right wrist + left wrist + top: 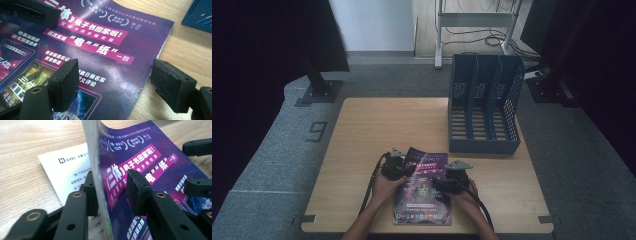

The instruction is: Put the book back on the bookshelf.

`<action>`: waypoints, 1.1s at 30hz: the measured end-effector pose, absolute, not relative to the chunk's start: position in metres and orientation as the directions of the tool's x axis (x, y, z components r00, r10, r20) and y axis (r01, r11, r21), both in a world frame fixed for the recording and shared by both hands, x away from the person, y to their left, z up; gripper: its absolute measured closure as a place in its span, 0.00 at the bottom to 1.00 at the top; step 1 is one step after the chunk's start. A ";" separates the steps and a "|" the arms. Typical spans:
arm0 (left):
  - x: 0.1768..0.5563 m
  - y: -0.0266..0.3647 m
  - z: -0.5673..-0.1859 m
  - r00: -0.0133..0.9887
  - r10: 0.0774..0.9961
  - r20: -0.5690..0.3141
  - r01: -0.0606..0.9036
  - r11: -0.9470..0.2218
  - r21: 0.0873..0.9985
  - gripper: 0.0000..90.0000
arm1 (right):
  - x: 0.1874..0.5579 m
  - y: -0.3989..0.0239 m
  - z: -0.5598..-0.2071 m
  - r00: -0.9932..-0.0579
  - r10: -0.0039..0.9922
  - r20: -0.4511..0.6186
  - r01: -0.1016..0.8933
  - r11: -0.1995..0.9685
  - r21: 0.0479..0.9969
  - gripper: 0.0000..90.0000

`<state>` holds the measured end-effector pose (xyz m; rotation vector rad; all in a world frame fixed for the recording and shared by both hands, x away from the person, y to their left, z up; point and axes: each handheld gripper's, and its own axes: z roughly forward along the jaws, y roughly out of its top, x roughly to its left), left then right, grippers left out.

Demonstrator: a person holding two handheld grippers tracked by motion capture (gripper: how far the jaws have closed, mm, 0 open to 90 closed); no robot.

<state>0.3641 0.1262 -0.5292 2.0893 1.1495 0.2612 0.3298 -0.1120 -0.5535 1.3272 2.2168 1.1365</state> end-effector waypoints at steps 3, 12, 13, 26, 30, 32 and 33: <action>0.361 0.124 -0.531 0.586 0.799 -0.135 0.638 -0.352 0.685 0.76 | 0.330 -0.112 -0.553 -0.518 0.846 0.123 0.594 0.253 0.764 0.25; 0.353 0.125 -0.525 0.620 0.776 -0.119 0.583 -0.353 0.732 0.93 | 0.330 -0.112 -0.553 -0.522 0.844 0.124 0.593 0.255 0.764 0.25; 0.352 0.126 -0.523 0.627 0.769 -0.122 0.574 -0.351 0.740 0.93 | 0.330 -0.112 -0.553 -0.522 0.844 0.124 0.593 0.254 0.764 0.25; 0.344 0.130 -0.512 0.677 0.720 -0.151 0.514 -0.317 0.797 0.95 | 0.334 -0.114 -0.554 -0.535 0.836 0.122 0.593 0.268 0.759 0.19; 0.342 0.129 -0.511 0.684 0.715 -0.146 0.502 -0.316 0.805 0.95 | 0.336 -0.117 -0.553 -0.547 0.827 0.129 0.594 0.274 0.756 0.19; 0.341 0.129 -0.509 0.688 0.710 -0.150 0.496 -0.310 0.811 0.95 | 0.337 -0.118 -0.553 -0.546 0.828 0.131 0.594 0.272 0.757 0.19; 0.341 0.129 -0.507 0.691 0.707 -0.148 0.492 -0.311 0.813 0.95 | 0.338 -0.120 -0.553 -0.545 0.828 0.135 0.598 0.270 0.755 0.19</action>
